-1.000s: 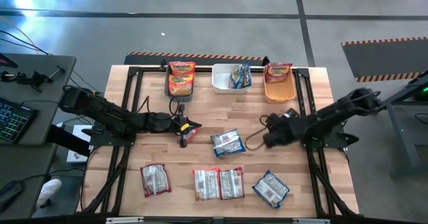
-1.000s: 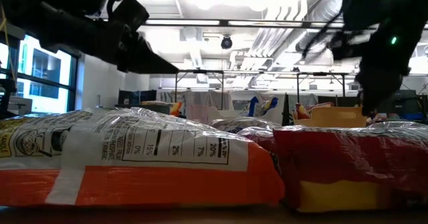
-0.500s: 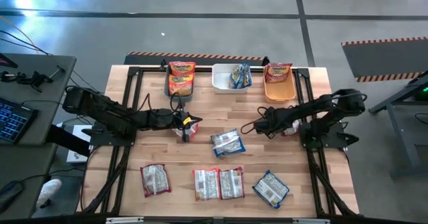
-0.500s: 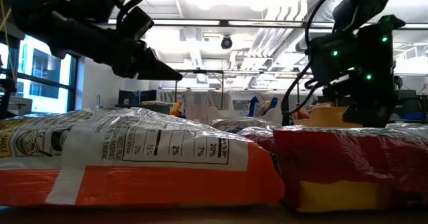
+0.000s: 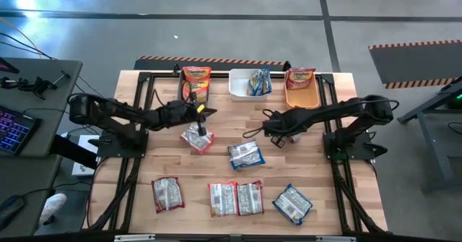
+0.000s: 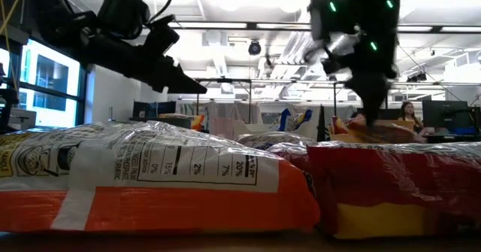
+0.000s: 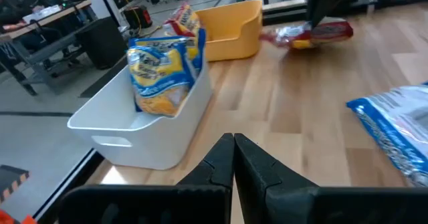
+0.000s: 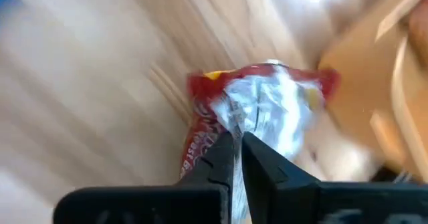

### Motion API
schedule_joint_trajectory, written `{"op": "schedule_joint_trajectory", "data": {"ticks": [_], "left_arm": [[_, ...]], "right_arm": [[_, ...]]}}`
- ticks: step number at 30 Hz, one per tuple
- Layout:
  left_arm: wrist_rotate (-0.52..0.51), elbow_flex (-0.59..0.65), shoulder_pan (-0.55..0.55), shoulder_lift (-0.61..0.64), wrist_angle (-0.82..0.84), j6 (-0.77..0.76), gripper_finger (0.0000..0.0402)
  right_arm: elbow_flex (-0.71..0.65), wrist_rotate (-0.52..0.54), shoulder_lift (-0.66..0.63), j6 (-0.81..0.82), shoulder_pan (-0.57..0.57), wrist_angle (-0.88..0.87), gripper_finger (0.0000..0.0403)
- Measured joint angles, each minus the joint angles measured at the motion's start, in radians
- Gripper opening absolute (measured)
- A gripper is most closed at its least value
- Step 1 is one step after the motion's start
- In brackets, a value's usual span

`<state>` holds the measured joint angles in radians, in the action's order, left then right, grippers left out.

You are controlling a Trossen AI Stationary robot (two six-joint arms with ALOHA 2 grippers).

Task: Sort Maruchan noodles
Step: Put the right red noodle pack into the yellow bin

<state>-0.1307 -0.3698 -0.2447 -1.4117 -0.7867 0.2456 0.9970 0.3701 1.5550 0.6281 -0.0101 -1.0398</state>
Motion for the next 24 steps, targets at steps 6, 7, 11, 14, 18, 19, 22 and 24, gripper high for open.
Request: {"op": "schedule_joint_trajectory", "data": {"ticks": [6, 7, 11, 14, 18, 19, 22, 24], "left_arm": [[0.139, 0.0, -0.113, 0.0, -0.028, -0.008, 0.0], [0.161, 0.0, -0.127, 0.0, -0.028, -0.008, 0.0], [0.22, 0.0, -0.177, 0.0, -0.028, -0.008, 0.0], [0.226, 0.0, -0.203, 0.0, -0.028, -0.008, 0.0], [0.226, 0.0, -0.232, 0.0, -0.028, -0.008, 0.0], [0.226, 0.0, -0.237, 0.0, -0.028, -0.008, 0.0], [0.226, 0.0, -0.247, 0.0, -0.028, -0.007, 0.0], [0.227, 0.0, -0.248, 0.0, -0.03, -0.007, 0.0]], "right_arm": [[0.179, -0.024, -0.102, -0.257, -0.049, 0.003, 0.0002], [0.199, -0.047, -0.127, -0.304, -0.068, 0.012, 0.0002], [0.226, -0.129, -0.196, -0.363, -0.166, 0.012, 0.0003], [0.18, -0.21, -0.189, -0.329, -0.152, 0.009, 0.0021], [0.1, -0.213, -0.146, -0.162, -0.033, 0.016, 0.0074], [0.081, -0.18, -0.132, -0.111, -0.004, 0.024, 0.009], [0.027, -0.094, -0.076, 0.007, 0.054, 0.06, 0.014], [0.01, -0.038, -0.027, 0.05, 0.073, 0.076, 0.0166]]}}
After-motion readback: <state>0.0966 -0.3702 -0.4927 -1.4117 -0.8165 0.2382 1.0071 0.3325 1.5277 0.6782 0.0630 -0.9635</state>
